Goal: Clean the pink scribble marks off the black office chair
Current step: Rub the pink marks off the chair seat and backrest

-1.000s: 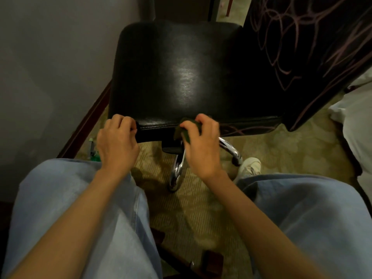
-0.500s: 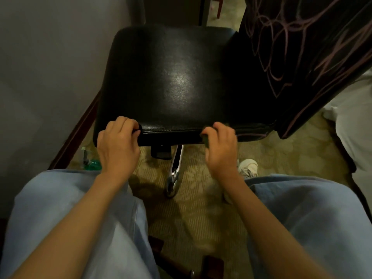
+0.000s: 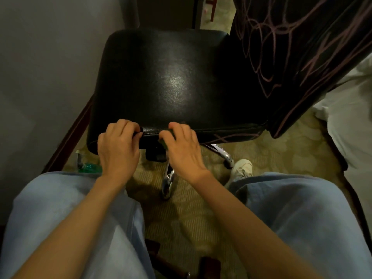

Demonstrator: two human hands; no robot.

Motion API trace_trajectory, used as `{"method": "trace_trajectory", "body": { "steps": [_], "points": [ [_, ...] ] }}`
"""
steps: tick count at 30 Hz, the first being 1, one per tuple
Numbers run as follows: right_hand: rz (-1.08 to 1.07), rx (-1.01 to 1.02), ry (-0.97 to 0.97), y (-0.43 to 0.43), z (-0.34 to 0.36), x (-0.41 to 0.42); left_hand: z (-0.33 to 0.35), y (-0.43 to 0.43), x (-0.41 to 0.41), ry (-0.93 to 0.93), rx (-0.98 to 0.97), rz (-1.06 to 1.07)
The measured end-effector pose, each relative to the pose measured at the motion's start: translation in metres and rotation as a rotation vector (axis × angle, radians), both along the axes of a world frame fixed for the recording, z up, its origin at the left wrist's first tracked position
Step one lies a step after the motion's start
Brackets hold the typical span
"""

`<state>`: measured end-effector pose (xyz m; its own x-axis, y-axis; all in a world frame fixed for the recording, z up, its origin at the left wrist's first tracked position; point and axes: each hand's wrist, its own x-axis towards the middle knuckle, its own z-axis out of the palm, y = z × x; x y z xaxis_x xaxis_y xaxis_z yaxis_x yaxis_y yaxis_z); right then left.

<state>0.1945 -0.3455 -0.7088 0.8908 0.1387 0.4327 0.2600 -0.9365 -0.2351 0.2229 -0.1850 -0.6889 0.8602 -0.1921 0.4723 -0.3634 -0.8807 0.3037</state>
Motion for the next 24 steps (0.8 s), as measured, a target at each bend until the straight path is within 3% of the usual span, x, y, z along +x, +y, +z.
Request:
{"method": "trace_trajectory", "body": {
  "steps": [6, 10, 18, 24],
  "points": [
    [-0.306, 0.061, -0.089, -0.094, -0.017, -0.021, -0.003, 0.001, 0.003, 0.005, -0.002, -0.027],
    [-0.503, 0.249, -0.102, -0.129, -0.017, -0.028, -0.006, -0.002, 0.003, 0.002, 0.01, -0.024],
    [-0.444, 0.371, -0.198, -0.096, 0.004, -0.032, -0.005, -0.003, 0.001, -0.004, -0.009, -0.028],
    [-0.004, 0.003, -0.137, -0.004, -0.027, -0.025, -0.005, -0.003, 0.003, -0.005, 0.02, -0.021]
  ]
}}
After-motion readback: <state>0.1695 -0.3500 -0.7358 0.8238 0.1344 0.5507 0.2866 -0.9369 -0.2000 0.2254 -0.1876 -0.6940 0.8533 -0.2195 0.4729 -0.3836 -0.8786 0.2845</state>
